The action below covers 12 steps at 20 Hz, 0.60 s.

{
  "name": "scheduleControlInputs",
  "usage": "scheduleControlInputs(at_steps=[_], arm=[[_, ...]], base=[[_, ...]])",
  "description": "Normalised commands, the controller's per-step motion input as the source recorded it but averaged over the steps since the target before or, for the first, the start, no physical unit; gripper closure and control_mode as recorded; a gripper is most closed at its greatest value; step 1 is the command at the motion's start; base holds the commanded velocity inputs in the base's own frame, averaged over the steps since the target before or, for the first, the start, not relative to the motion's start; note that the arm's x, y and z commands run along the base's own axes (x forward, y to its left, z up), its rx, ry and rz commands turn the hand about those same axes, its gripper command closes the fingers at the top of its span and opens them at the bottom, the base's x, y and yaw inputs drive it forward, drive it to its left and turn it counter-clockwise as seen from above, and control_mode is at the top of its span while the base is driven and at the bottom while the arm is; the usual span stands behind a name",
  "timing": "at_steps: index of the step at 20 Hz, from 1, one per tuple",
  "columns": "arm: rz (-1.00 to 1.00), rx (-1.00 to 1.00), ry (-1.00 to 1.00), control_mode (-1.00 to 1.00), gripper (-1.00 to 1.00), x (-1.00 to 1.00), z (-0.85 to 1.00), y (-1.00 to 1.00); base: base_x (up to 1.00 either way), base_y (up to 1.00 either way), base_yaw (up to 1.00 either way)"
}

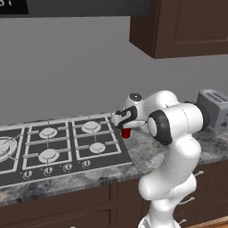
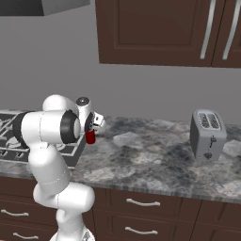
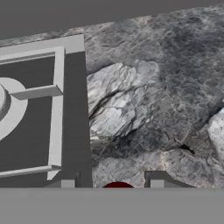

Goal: Four empty soda cans are scattered around the kitchen. Gather all the cans and cluster them next to the stove for recycling.

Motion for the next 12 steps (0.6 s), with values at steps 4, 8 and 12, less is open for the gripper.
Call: scheduleControlInputs(at_steps=[4, 8, 12], arm=[[0.00, 0.00, 0.00, -1.00, -1.00, 0.00, 0.00, 0.00], [0.00, 0.00, 0.00, -1.00, -1.00, -0.01, 0.15, 0.00], [-0.01, -0.04, -0.02, -1.00, -1.00, -0.21, 0.68, 0.13]], base=[[0.00, 0.00, 0.00], [0.00, 0.00, 0.00], [0.00, 0.00, 0.00]])
